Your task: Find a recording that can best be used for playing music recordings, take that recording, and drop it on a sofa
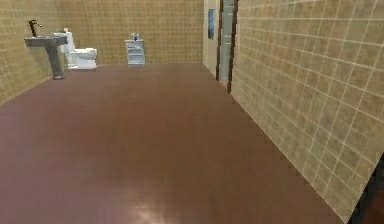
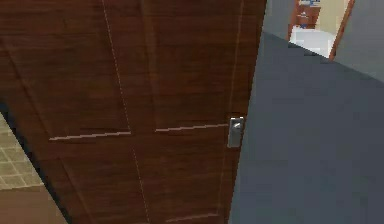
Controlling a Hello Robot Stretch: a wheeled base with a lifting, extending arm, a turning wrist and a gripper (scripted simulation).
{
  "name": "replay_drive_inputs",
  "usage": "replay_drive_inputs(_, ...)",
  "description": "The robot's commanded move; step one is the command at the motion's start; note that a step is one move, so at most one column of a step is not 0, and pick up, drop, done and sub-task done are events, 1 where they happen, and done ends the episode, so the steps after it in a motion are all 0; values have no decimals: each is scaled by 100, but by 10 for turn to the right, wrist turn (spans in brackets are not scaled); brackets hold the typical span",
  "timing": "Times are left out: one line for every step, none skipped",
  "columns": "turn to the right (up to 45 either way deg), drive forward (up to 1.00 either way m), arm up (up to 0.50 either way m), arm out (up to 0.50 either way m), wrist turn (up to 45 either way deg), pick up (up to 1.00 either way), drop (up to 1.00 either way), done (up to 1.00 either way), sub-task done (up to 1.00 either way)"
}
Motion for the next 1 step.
replay_drive_inputs(0,75,0,0,0,0,0,0,0)
